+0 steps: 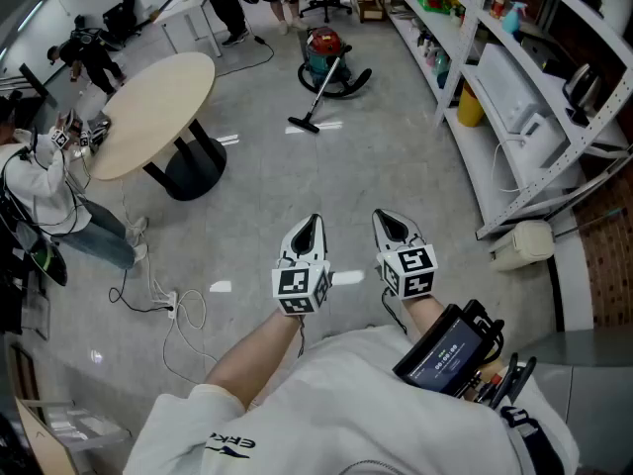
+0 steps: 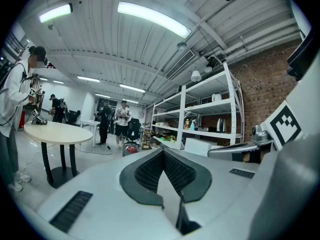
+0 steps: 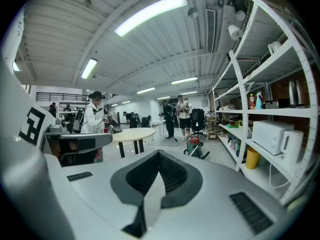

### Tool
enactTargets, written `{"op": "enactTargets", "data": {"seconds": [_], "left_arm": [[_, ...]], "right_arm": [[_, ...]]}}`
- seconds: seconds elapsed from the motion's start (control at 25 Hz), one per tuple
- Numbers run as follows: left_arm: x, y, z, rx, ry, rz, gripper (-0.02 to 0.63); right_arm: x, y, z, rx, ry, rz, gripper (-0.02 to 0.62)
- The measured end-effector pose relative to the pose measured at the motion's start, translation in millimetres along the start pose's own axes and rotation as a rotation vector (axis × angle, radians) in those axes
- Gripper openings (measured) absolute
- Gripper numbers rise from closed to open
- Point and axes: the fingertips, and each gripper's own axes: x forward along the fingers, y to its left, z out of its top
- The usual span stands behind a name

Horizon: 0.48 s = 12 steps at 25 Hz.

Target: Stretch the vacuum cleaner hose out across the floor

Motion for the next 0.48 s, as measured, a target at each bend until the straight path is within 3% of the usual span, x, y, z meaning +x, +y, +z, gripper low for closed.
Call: {"op": "enactTargets", "data": {"seconds": [0.48], "left_arm": [[0.9,-0.9,-9.1,-0.008,-0.002,0.002,0.001]], "right_arm": [[-2.3,-6.8,-6.5,0.012,-0.009,-0.016,-0.005]]}}
